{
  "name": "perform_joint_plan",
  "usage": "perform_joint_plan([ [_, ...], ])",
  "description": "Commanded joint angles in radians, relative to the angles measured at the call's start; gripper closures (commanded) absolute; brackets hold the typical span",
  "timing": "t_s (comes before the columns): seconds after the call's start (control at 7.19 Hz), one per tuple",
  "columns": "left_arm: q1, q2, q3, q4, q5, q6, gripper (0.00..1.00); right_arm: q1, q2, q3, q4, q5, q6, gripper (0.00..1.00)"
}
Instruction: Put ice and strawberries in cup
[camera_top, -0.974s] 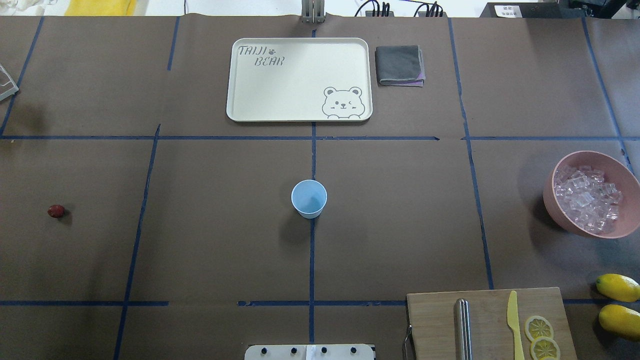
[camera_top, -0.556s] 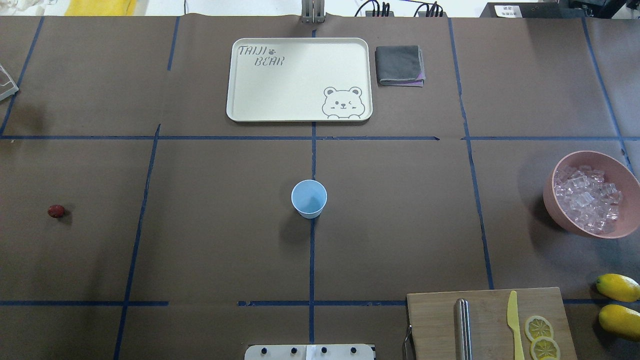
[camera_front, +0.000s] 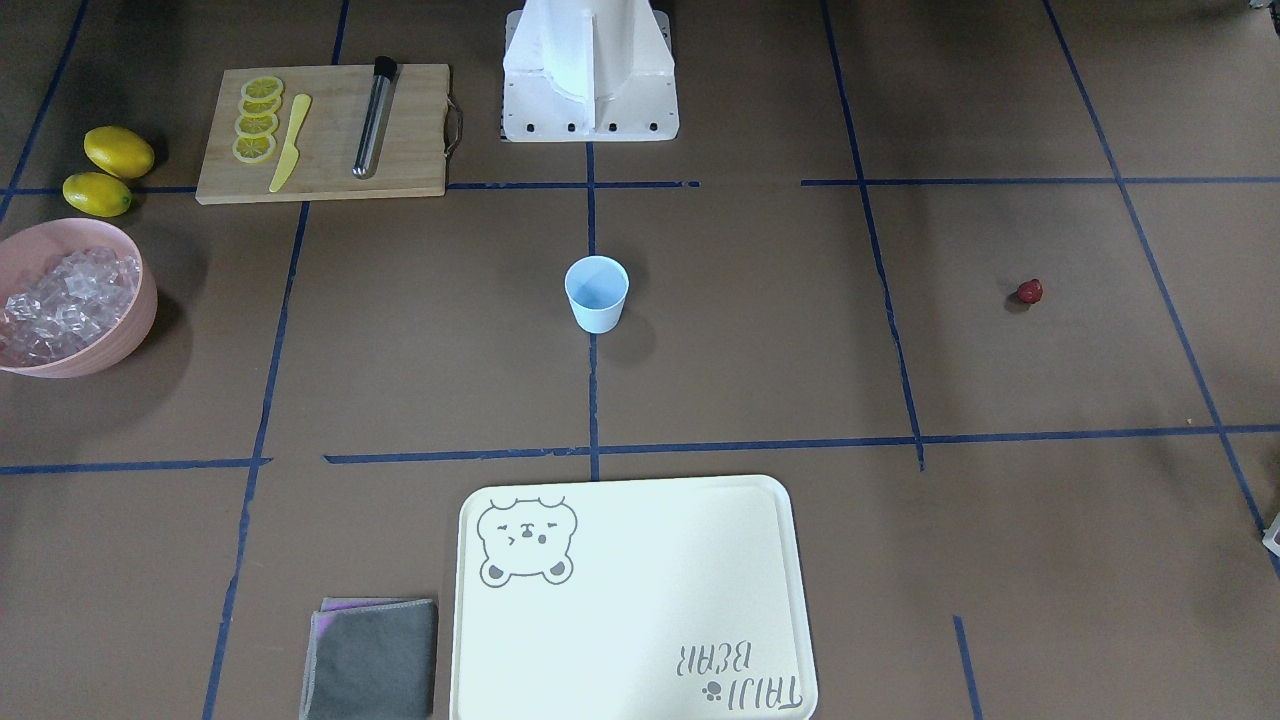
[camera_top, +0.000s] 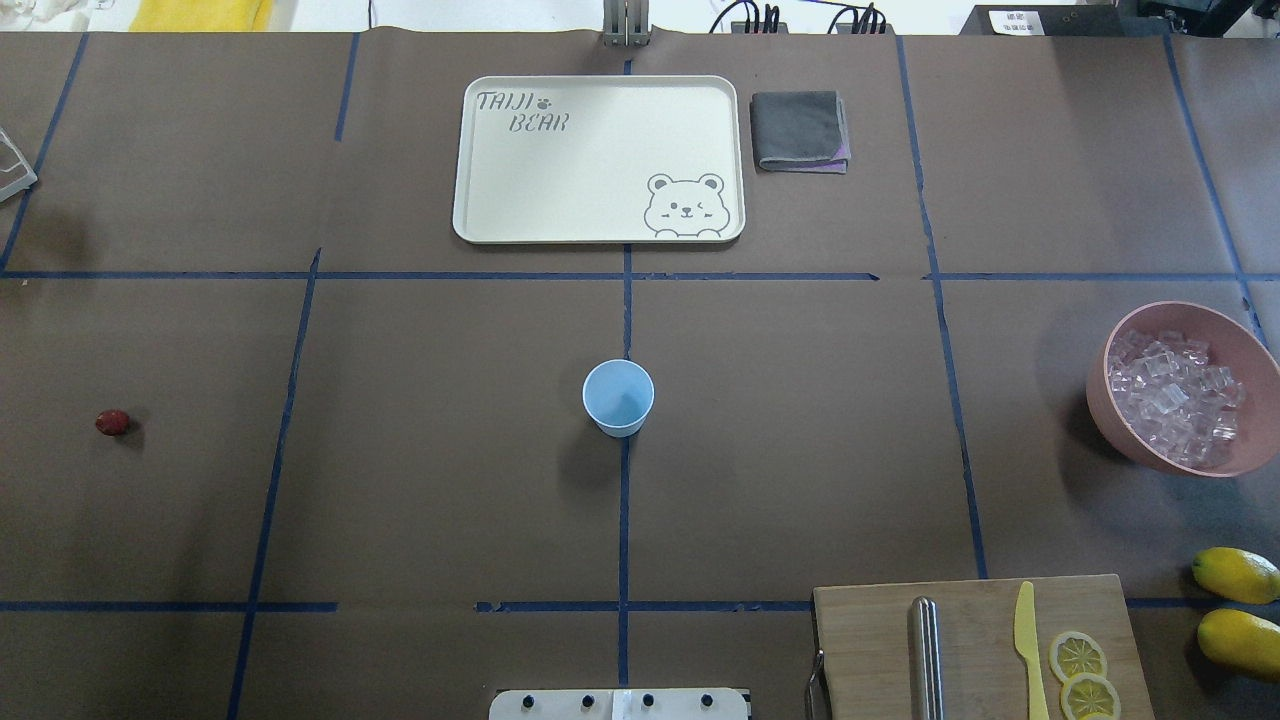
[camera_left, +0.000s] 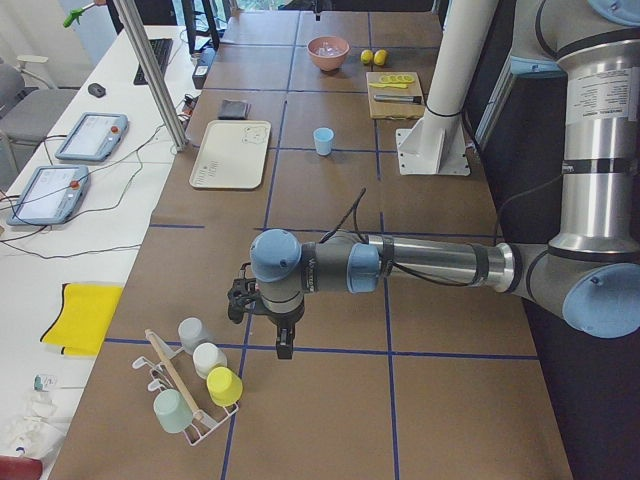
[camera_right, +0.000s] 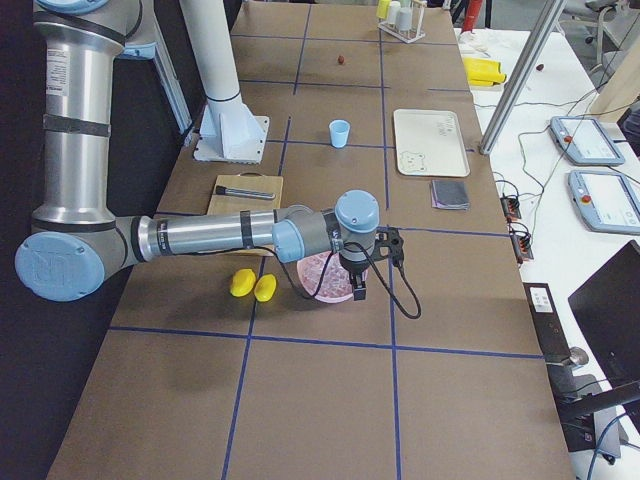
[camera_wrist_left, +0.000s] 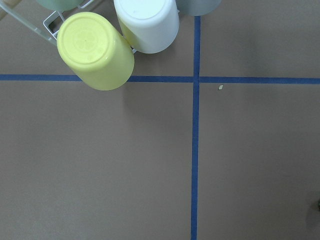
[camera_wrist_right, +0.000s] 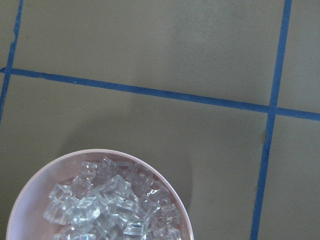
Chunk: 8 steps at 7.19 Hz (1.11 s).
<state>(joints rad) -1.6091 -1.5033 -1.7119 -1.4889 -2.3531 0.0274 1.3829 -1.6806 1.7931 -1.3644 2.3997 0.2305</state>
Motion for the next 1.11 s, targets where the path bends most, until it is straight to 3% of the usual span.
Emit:
perform_joint_plan([
  [0.0, 0.000, 0.002, -0.002, -0.001, -0.003, 0.003, 0.00, -0.069, -0.030, 0.064, 0.036, -0.004, 0.203, 0.04],
  [0.42, 0.000, 0.002, -0.008, -0.002, -0.015, 0.003, 0.00, -0.128, -0.076, 0.107, 0.059, -0.019, 0.201, 0.12],
  [0.56, 0.000, 0.002, -0.008, -0.002, -0.015, 0.003, 0.00, -0.162, -0.109, 0.106, 0.129, -0.075, 0.119, 0.13],
  [0.97, 0.000, 0.002, -0.021, -0.002, -0.015, 0.003, 0.00, -0.244, -0.105, 0.106, 0.136, -0.172, 0.029, 0.14],
])
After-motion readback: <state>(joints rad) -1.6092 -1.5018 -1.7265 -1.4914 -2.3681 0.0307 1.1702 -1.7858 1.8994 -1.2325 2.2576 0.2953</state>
